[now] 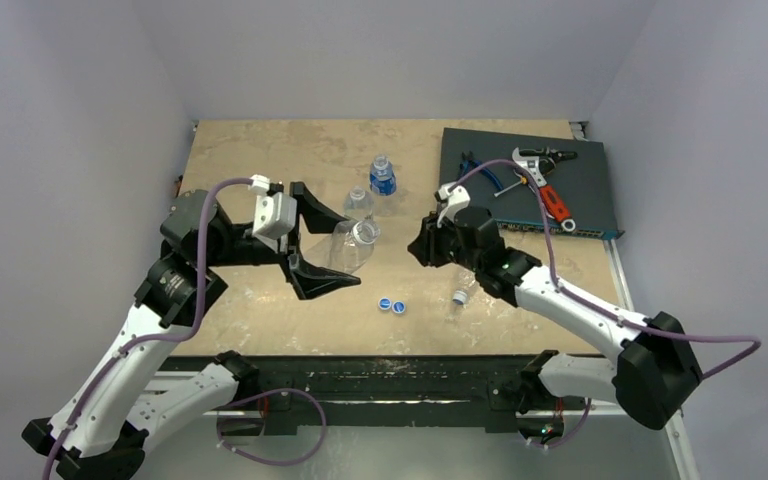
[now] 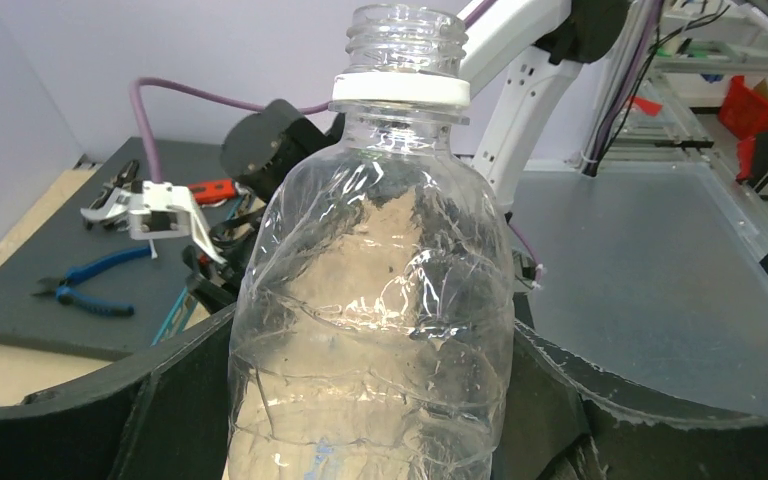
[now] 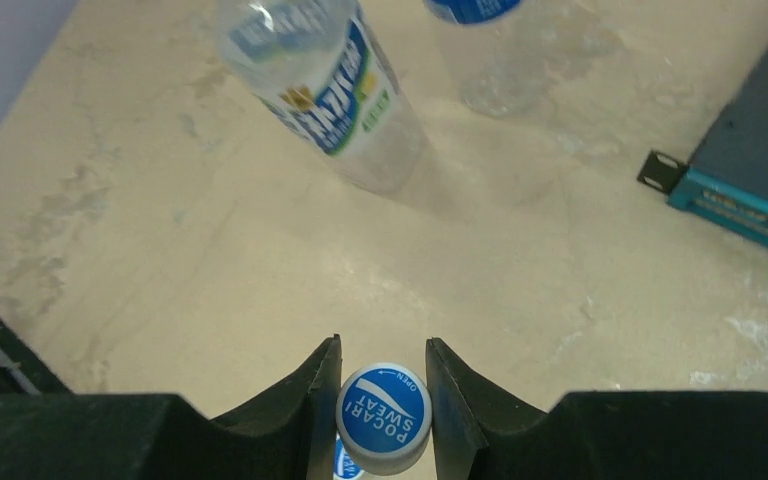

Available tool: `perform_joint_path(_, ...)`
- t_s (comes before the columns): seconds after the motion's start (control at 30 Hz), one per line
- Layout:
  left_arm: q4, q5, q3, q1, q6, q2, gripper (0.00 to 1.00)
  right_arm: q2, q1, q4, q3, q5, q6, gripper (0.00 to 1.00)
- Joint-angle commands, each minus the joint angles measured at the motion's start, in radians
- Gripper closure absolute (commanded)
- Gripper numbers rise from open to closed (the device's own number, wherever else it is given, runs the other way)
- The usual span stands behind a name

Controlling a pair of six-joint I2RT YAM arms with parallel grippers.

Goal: Unscrew the bottle caps
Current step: Place the bottle cap at the center of the board.

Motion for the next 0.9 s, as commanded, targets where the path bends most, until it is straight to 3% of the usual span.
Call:
perform_joint_path(0.0, -0.014, -0.056, -0.028, -0.001, 0.041, -0.016, 1.00, 0.019, 0.026, 0.193, -0.107, 0.128, 0.078, 1.00)
perform_joint_path(0.27, 0.006, -0.058, -0.026, -0.002, 0.030, -0.011, 1.00, 0.250, 0.189, 0.278, -0.149, 0.351, 0.147, 1.00)
perform_joint_path(0.57, -0.001, -0.067, -0.012, -0.002, 0.037, -0.019, 1.00, 0.354, 0.216, 0.342, -0.195, 0.438, 0.238, 1.00)
perform_joint_path(0.7, 0.023, -0.061, -0.018, -0.002, 0.022, -0.017, 1.00, 0.377, 0.236, 0.341, -0.209, 0.461, 0.258, 0.79)
perform_joint_path(0.87, 0.029, -0.058, -0.009, 0.000, 0.020, -0.011, 1.00, 0.367, 0.247, 0.333, -0.221, 0.467, 0.270, 0.61)
